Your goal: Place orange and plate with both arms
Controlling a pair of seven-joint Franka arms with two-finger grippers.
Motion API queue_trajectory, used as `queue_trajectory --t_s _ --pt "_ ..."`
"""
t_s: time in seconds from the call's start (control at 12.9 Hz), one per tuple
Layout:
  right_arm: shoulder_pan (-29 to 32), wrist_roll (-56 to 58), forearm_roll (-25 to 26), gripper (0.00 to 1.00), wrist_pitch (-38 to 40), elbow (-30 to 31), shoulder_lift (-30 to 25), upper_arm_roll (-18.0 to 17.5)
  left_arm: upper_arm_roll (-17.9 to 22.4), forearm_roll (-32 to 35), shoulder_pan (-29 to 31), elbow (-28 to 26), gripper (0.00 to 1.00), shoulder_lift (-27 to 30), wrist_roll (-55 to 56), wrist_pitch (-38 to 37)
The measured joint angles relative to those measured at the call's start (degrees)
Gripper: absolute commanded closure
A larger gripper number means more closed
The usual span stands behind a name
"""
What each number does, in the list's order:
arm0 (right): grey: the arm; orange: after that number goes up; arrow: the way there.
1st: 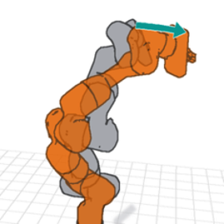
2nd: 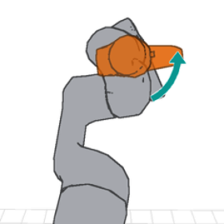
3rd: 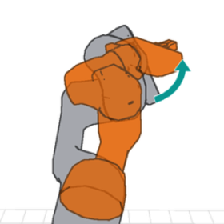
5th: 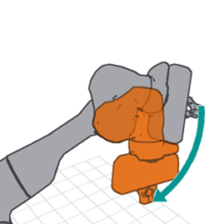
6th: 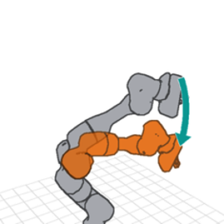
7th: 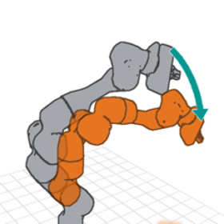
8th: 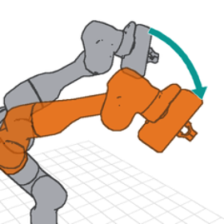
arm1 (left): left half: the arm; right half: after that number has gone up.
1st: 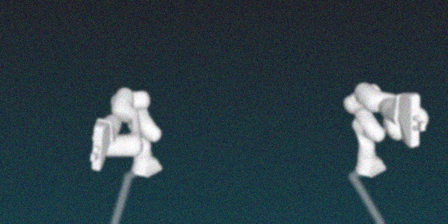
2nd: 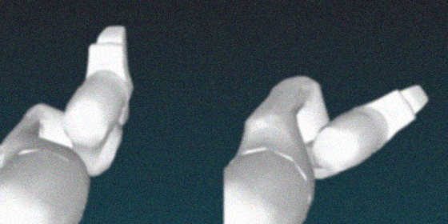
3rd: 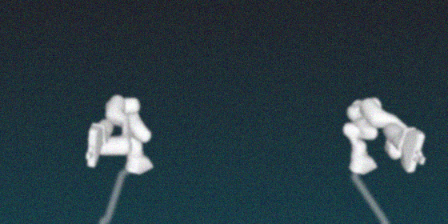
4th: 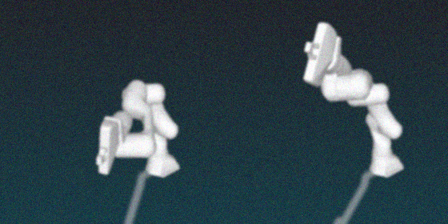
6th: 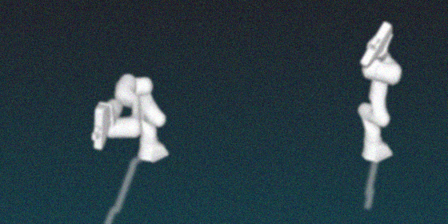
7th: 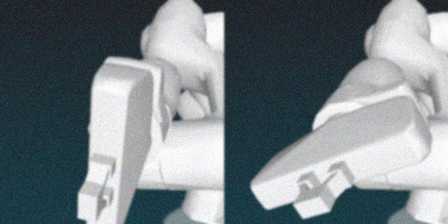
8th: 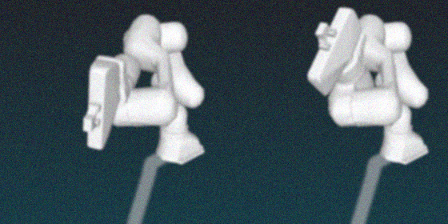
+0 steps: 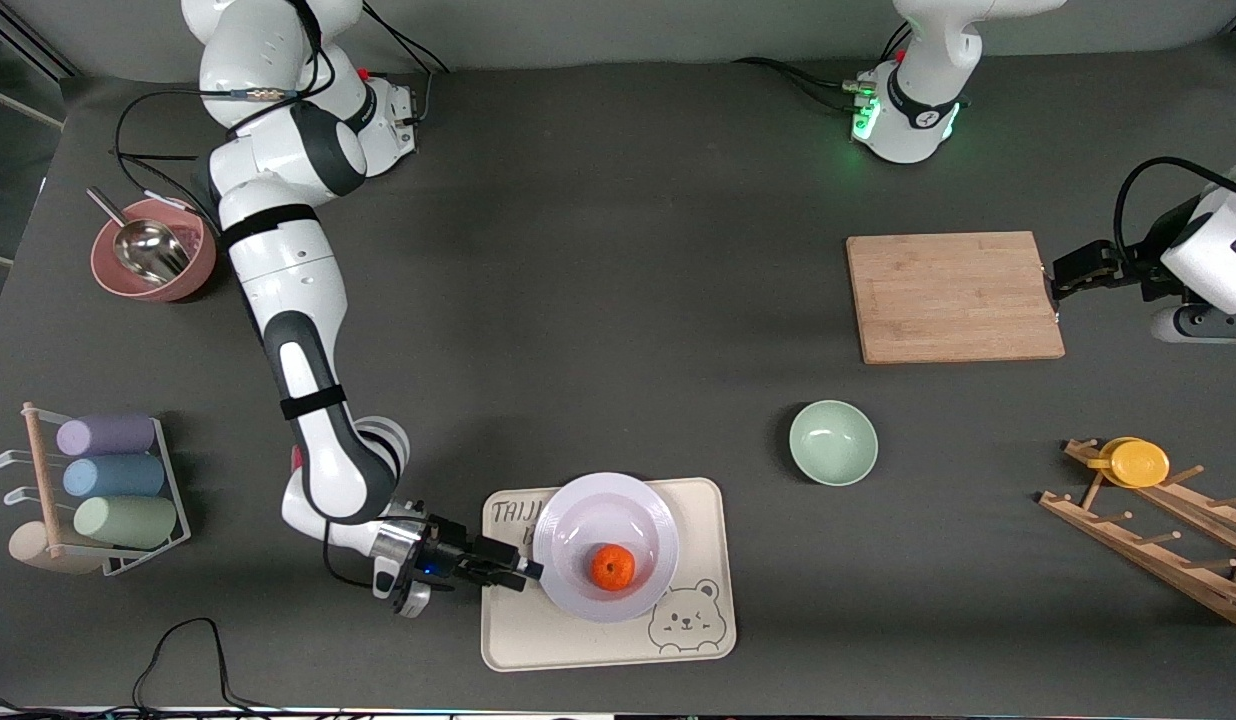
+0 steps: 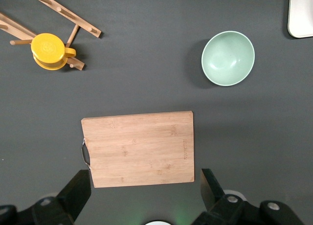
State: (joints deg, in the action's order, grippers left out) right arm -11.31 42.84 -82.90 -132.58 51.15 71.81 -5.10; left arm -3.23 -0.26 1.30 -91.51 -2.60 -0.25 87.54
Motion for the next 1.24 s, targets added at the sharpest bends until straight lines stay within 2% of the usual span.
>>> queue_trajectory --t_s 0.23,0.54,0.7,1.01,1.24 --pt "0.01 -4.94 6.03 0.0 0.03 -0.16 -3.07 1.15 -0.01 0.0 -0.01 0.0 0.0 0.0 0.0 0.0" --pt "0.3 -13.36 20.42 0.0 0.19 1.47 -5.97 2.87 -0.01 0.0 -0.01 -0.01 0.0 0.0 0.0 0.0" --pt "0.39 -13.62 23.98 0.0 0.31 6.6 -9.21 3.58 -0.01 0.0 -0.01 -0.03 0.0 0.0 0.0 0.0" --pt "0.34 -14.05 30.88 0.0 1.43 22.75 -21.08 4.82 -0.01 0.0 -0.01 -0.06 0.0 0.0 0.0 0.0" --pt "0.08 -17.12 37.65 0.0 6.3 31.66 -29.56 7.03 -0.01 0.0 -0.02 -0.07 0.0 0.0 0.0 0.0"
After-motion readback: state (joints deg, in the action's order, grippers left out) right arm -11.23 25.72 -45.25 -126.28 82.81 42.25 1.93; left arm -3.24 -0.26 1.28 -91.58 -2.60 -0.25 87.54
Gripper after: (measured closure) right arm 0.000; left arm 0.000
